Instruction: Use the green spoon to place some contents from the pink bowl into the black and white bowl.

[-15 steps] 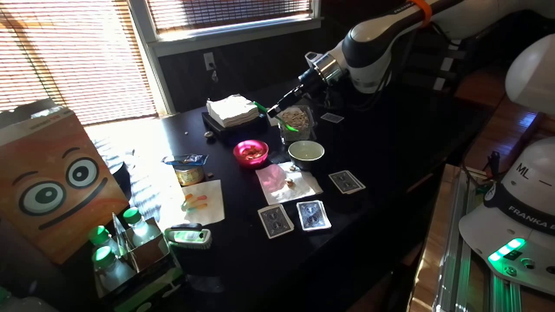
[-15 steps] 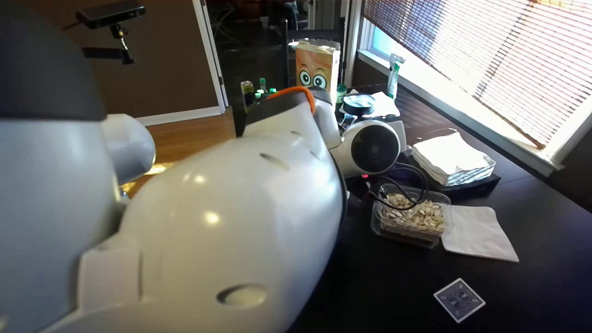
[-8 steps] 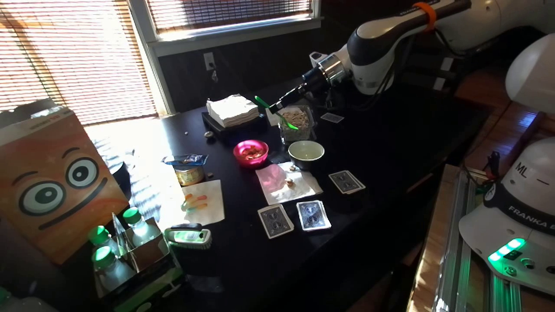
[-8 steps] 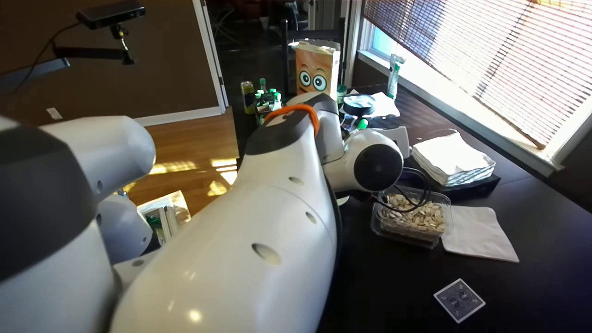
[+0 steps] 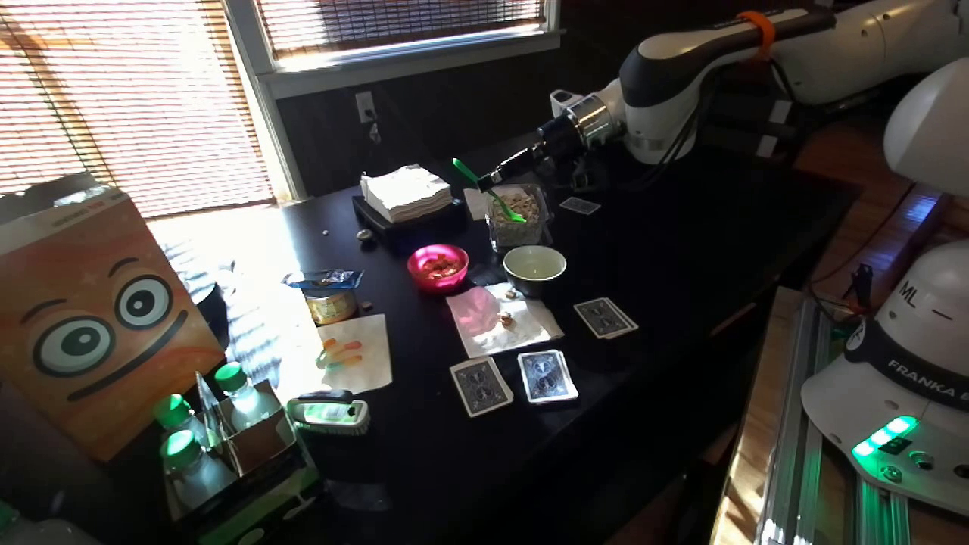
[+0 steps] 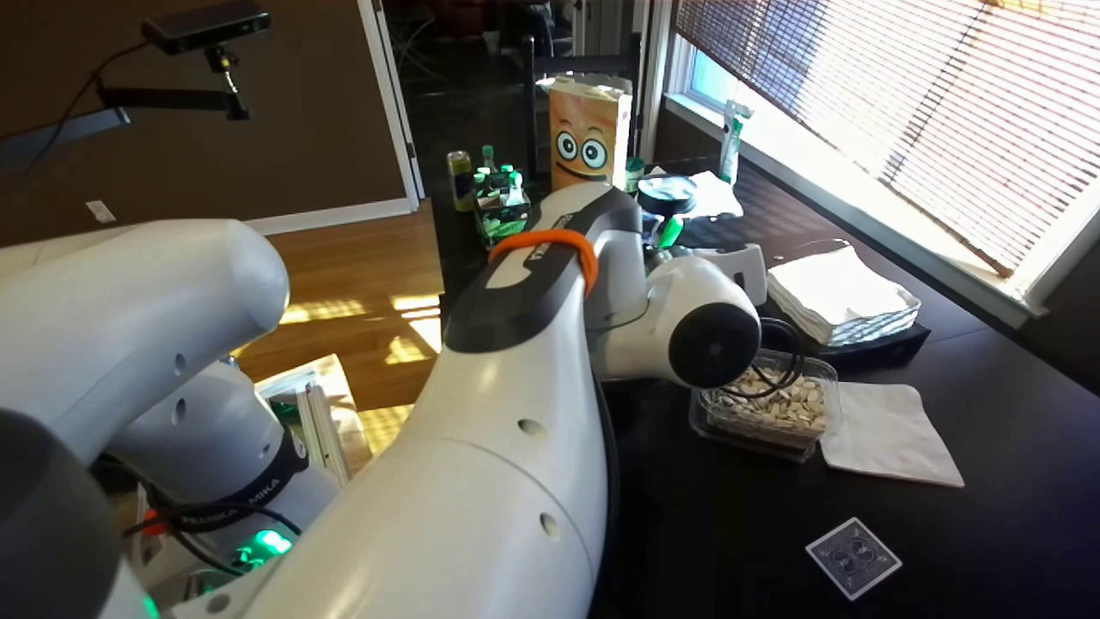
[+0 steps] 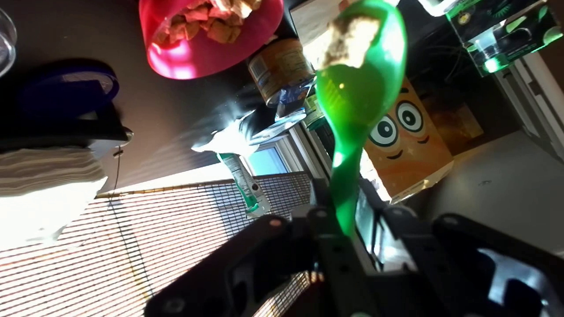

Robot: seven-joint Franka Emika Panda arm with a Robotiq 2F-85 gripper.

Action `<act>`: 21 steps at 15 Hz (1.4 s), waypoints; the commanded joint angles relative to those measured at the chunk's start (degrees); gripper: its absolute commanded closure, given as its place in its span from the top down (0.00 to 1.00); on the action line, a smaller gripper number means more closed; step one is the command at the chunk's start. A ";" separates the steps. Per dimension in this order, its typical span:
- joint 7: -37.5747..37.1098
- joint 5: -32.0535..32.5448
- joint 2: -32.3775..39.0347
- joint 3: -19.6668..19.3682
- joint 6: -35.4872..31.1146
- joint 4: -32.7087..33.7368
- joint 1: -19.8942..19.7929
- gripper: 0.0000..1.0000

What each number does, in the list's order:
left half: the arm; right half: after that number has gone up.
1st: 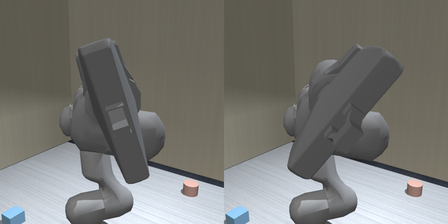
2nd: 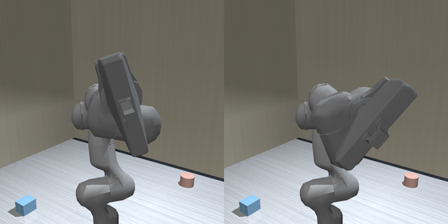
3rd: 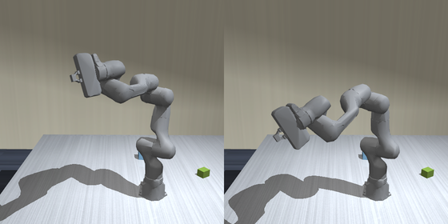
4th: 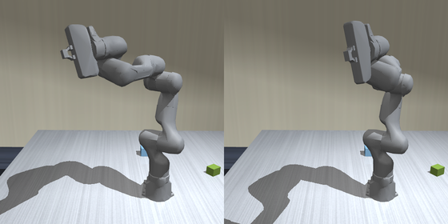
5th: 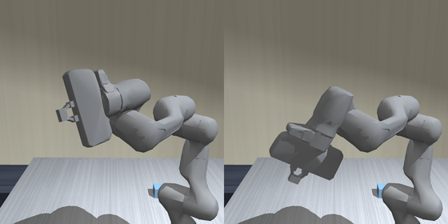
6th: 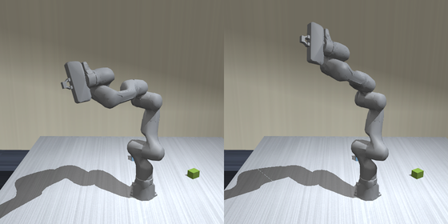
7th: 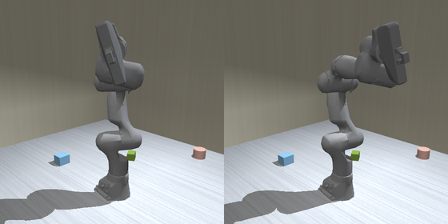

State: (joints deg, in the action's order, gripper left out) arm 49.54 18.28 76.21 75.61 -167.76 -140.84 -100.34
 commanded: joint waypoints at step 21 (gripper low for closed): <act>10.67 -18.59 9.32 2.31 10.33 1.31 -5.03 0.05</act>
State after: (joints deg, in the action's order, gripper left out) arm 57.99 3.12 85.53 77.36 -159.32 -140.11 -104.74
